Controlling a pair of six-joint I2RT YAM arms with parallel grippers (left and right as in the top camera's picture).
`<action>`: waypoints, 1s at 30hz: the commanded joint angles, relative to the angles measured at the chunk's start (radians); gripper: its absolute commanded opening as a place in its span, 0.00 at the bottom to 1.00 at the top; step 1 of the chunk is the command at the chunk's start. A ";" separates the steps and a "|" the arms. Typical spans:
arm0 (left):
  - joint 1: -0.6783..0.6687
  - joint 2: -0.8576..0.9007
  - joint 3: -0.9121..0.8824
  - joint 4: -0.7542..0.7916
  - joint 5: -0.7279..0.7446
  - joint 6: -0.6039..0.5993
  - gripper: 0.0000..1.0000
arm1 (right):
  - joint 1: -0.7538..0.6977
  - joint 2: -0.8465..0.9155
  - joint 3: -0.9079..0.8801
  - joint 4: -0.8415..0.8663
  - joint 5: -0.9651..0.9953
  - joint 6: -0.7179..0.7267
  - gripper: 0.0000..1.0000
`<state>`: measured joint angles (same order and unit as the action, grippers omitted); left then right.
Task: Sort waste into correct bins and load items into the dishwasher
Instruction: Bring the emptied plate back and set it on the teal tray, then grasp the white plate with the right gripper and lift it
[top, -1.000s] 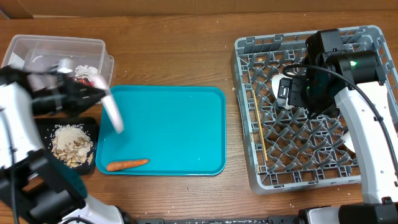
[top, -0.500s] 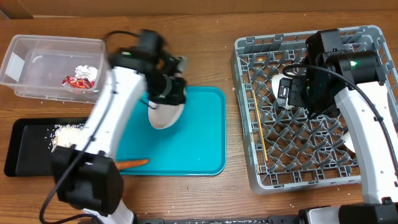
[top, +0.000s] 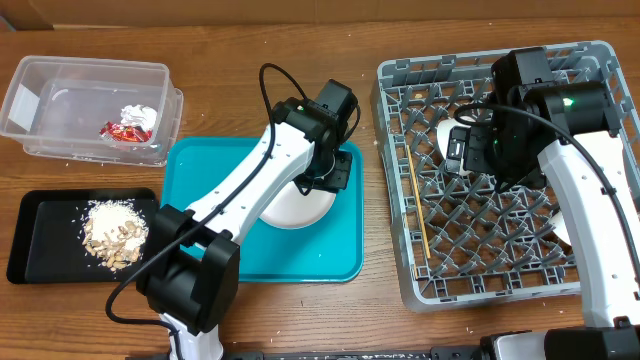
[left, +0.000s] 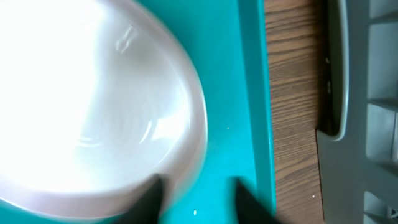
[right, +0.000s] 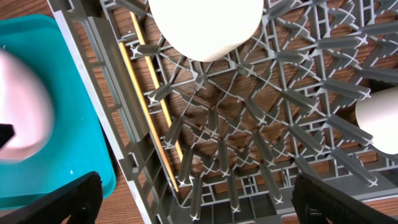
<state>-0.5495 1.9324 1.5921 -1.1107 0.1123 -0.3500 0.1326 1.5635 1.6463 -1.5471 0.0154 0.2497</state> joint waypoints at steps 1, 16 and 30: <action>0.010 -0.001 0.018 -0.035 -0.023 -0.025 0.91 | 0.001 -0.002 -0.002 0.000 0.005 -0.011 1.00; 0.425 -0.344 0.117 -0.260 -0.093 -0.036 1.00 | 0.094 -0.002 -0.002 0.216 -0.265 -0.015 1.00; 0.822 -0.422 0.114 -0.378 -0.093 -0.031 1.00 | 0.449 0.232 -0.002 0.460 -0.238 0.067 1.00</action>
<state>0.2474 1.5105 1.6955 -1.4864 0.0216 -0.3683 0.5571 1.7214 1.6455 -1.0946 -0.2218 0.2810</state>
